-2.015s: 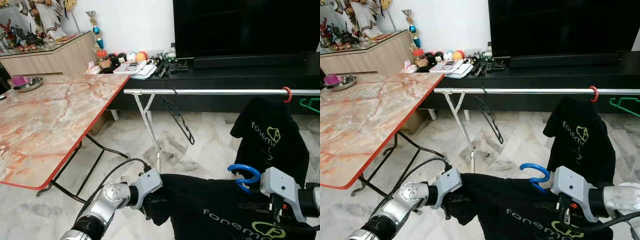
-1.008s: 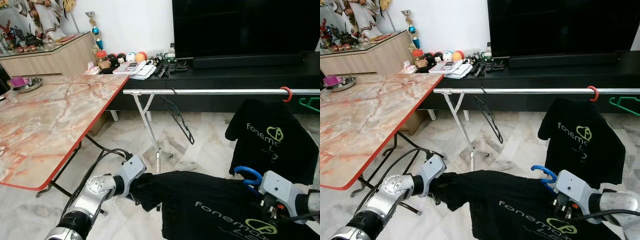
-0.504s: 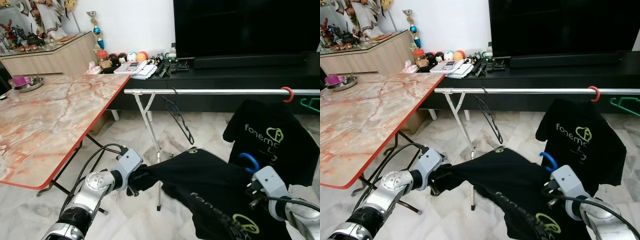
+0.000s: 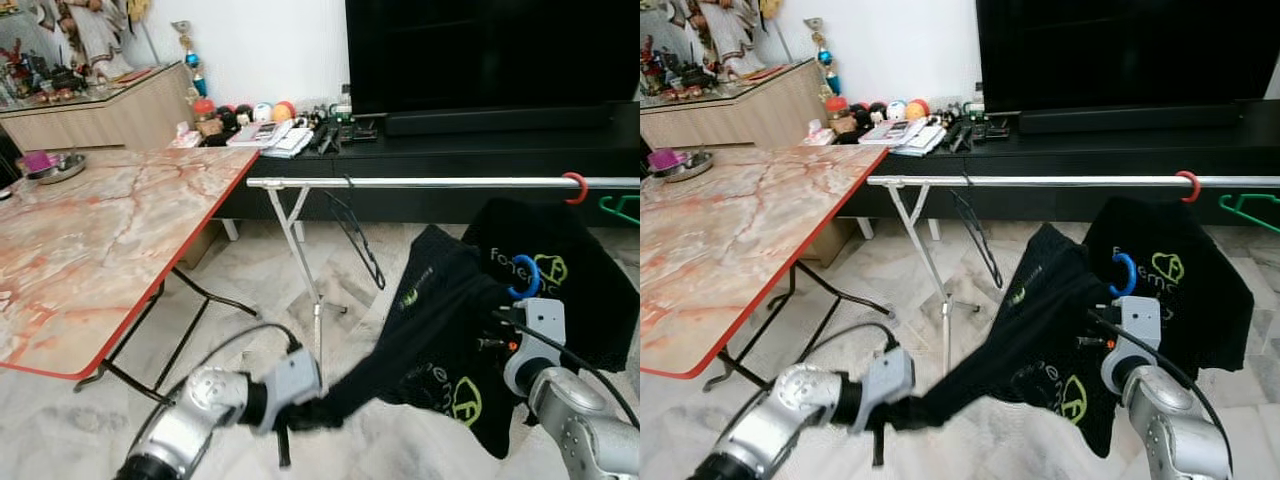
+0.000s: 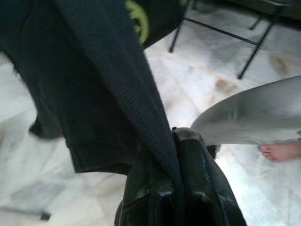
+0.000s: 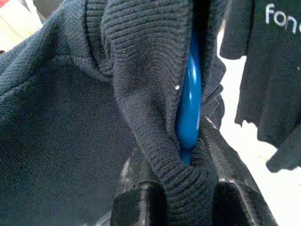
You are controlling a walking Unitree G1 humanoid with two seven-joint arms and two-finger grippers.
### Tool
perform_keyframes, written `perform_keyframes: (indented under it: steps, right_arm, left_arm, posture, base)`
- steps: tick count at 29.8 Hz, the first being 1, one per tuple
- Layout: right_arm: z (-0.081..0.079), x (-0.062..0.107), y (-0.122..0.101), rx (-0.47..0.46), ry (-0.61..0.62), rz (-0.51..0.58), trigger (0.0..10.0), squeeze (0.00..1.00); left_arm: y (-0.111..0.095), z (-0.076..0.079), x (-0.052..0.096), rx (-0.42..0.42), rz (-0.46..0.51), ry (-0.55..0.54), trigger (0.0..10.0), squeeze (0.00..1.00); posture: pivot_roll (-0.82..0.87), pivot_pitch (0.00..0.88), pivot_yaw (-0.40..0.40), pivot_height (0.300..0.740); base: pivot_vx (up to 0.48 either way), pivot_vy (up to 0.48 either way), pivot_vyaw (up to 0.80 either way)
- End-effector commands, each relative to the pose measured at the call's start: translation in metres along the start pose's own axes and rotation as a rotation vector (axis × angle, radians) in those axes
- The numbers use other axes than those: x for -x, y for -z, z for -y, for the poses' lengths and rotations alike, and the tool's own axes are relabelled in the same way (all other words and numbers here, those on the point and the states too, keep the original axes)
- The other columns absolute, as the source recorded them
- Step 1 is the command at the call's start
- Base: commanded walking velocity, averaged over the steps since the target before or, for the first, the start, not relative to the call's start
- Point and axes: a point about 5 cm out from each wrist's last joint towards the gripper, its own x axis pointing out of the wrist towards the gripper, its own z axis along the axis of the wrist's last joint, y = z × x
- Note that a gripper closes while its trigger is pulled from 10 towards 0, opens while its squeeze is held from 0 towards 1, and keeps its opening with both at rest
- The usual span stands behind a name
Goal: Hang hanger
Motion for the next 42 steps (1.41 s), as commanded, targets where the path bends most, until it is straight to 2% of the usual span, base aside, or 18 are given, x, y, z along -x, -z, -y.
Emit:
perform_keyframes:
  steps: [1,3,5,7,8,9,10,13,15,18,27,29,32,35,38,39,40,42]
  right_arm:
    - [0.013,0.005,-0.027,0.014,0.070,0.124,10.0,0.00]
    - [0.006,0.004,-0.021,0.066,0.019,0.085,10.0,0.00]
    - [0.004,0.004,-0.018,0.081,-0.009,0.070,10.0,0.00]
    - [-0.001,0.006,-0.012,0.171,-0.073,0.029,10.0,0.00]
    - [-0.002,0.008,-0.009,0.227,-0.112,0.001,10.0,0.00]
    - [-0.002,0.008,-0.009,0.227,-0.112,0.001,10.0,0.00]
    - [-0.003,0.013,0.001,0.348,-0.198,-0.067,10.0,0.00]
    - [0.007,0.030,0.022,0.589,-0.365,-0.227,10.0,0.00]
    - [0.013,0.035,0.022,0.623,-0.410,-0.250,10.0,0.00]
    - [0.018,0.041,0.018,0.651,-0.464,-0.265,10.0,0.00]
    - [0.028,0.055,0.010,0.712,-0.629,-0.298,10.0,0.00]
    - [0.031,0.056,0.010,0.726,-0.631,-0.309,10.0,0.00]
    - [0.040,0.055,0.013,0.816,-0.596,-0.337,10.0,0.00]
    - [0.040,0.048,0.004,0.791,-0.566,-0.255,10.0,0.00]
    - [0.039,0.047,0.002,0.803,-0.567,-0.248,10.0,0.00]
    - [0.039,0.047,0.001,0.809,-0.568,-0.250,10.0,0.00]
    - [0.038,0.047,0.001,0.815,-0.571,-0.250,10.0,0.00]
    - [0.037,0.046,0.001,0.819,-0.577,-0.240,10.0,0.00]
  left_arm:
    - [0.012,0.012,-0.001,0.050,-0.037,0.066,0.0,0.00]
    - [0.004,0.017,-0.016,0.027,-0.005,0.075,0.0,0.00]
    - [0.003,0.019,-0.020,0.018,-0.006,0.081,0.0,0.00]
    - [0.004,0.019,-0.026,-0.020,-0.022,0.051,0.0,0.00]
    - [0.004,0.017,-0.028,-0.023,-0.036,0.018,4.3,0.00]
    - [0.004,0.017,-0.028,-0.023,-0.036,0.018,4.3,0.00]
    - [0.001,0.015,-0.030,-0.037,-0.049,-0.032,10.0,0.00]
    - [-0.005,0.006,-0.034,-0.085,-0.054,-0.130,10.0,0.00]
    - [-0.006,0.000,-0.034,-0.083,-0.057,-0.182,10.0,0.00]
    - [-0.005,-0.004,-0.033,-0.107,-0.070,-0.207,10.0,0.00]
    - [0.005,-0.003,-0.026,-0.166,-0.153,-0.176,10.0,0.00]
    - [0.008,-0.004,-0.023,-0.180,-0.184,-0.172,10.0,0.00]
    - [0.013,0.000,-0.019,-0.209,-0.245,-0.113,10.0,0.00]
    - [0.016,0.007,-0.016,-0.192,-0.268,-0.050,10.0,0.00]
    - [0.017,0.006,-0.014,-0.191,-0.268,-0.056,10.0,0.00]
    - [0.018,0.003,-0.013,-0.187,-0.267,-0.076,10.0,0.74]
    - [0.018,0.001,-0.012,-0.185,-0.265,-0.098,10.0,1.00]
    - [0.018,-0.004,-0.009,-0.188,-0.264,-0.124,10.0,1.00]
  posture:
    - [0.01,0.000,0.103,0.740]
    - [0.00,0.000,0.105,0.740]
    - [0.00,0.000,0.105,0.740]
    - [0.00,0.000,0.105,0.740]
    - [-0.01,0.000,0.106,0.740]
    - [-0.01,0.000,0.106,0.740]
    - [-0.01,0.000,0.104,0.740]
    - [-0.01,0.000,0.101,0.740]
    - [-0.01,0.000,0.100,0.740]
    - [-0.01,0.000,0.100,0.740]
    - [0.00,0.000,0.086,0.740]
    - [0.00,0.000,0.082,0.740]
    - [0.00,0.000,0.076,0.740]
    - [0.01,0.000,0.074,0.740]
    - [0.01,0.000,0.075,0.740]
    - [0.01,0.000,0.075,0.740]
    - [0.01,0.000,0.075,0.740]
    - [0.01,0.000,0.076,0.740]
  base:
    - [0.000,0.000,0.00]
    - [0.000,0.000,0.00]
    - [0.000,0.000,0.00]
    - [0.000,0.000,0.00]
    - [0.000,0.000,0.00]
    - [0.000,0.000,0.00]
    - [0.000,0.000,0.00]
    - [0.000,0.000,0.00]
    - [0.000,0.000,0.00]
    - [0.000,0.000,0.00]
    - [0.000,0.000,0.00]
    - [0.000,0.000,0.00]
    - [0.000,0.000,0.00]
    - [0.000,0.000,0.00]
    - [0.000,0.000,0.00]
    - [0.000,0.000,0.00]
    - [0.000,0.000,0.00]
    - [0.000,0.000,0.00]
